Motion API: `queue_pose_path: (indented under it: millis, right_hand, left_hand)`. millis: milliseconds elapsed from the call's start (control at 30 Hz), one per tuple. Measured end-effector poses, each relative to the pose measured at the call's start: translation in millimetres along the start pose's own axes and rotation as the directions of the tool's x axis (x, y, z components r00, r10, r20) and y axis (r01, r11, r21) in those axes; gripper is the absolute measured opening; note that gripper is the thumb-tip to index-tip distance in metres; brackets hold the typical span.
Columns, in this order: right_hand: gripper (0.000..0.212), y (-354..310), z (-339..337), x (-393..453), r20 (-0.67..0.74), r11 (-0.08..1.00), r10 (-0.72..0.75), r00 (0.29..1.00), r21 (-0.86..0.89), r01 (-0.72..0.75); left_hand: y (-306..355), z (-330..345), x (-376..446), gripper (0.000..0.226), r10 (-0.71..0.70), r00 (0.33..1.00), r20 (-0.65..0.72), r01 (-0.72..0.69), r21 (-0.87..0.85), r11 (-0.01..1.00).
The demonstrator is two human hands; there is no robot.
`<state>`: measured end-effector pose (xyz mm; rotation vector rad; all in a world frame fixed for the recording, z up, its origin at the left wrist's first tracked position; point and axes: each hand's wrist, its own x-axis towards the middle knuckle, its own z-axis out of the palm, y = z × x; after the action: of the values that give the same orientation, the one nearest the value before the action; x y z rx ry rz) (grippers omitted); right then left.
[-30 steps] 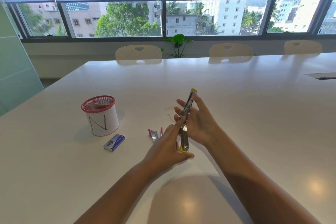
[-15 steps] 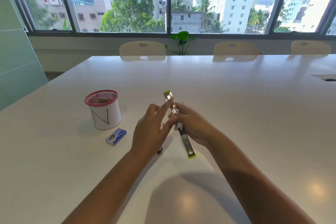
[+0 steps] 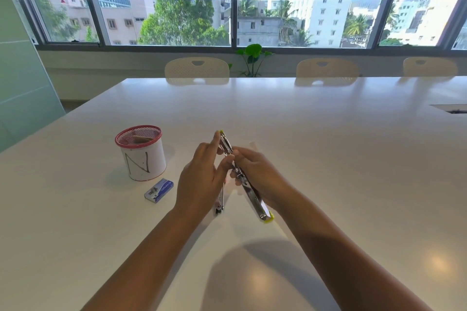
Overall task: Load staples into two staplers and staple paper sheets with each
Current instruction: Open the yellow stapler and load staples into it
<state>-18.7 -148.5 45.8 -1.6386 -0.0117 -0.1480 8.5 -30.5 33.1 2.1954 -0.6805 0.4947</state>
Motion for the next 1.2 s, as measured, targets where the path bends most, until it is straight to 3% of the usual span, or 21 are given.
queue_pose_path:
  millis: [200,300,467,900,1200]
  right_hand:
    - [0.026,-0.3,1.2,-2.3,-0.099,0.999,-0.004,0.995,0.033,0.007]
    - [0.027,-1.8,-2.2,-0.2,-0.126,1.000,-0.027,0.992,-0.009,0.026]
    - [0.027,-7.5,-1.1,-3.5,-0.101,0.999,-0.037,0.994,-0.010,0.036]
    - [0.029,-4.9,-1.3,-0.8,-0.131,1.000,-0.011,0.991,-0.012,0.009]
    - [0.030,-5.2,-0.1,-0.1,-0.101,0.998,-0.008,0.995,-0.061,0.002]
  left_hand:
    - [-8.1,5.2,-1.2,0.080,0.060,0.998,0.022,-0.058,-0.053,0.997]
    - [-10.3,5.4,-1.0,0.065,0.056,0.998,-0.005,-0.056,-0.110,0.992]
    - [-11.6,5.8,0.9,0.056,0.020,0.996,-0.081,-0.033,-0.156,0.987]
    - [-8.1,4.5,0.0,0.054,0.059,0.998,-0.027,-0.062,-0.159,0.985]
    - [-8.1,3.4,-2.5,0.048,0.050,0.996,-0.078,-0.063,-0.174,0.983]
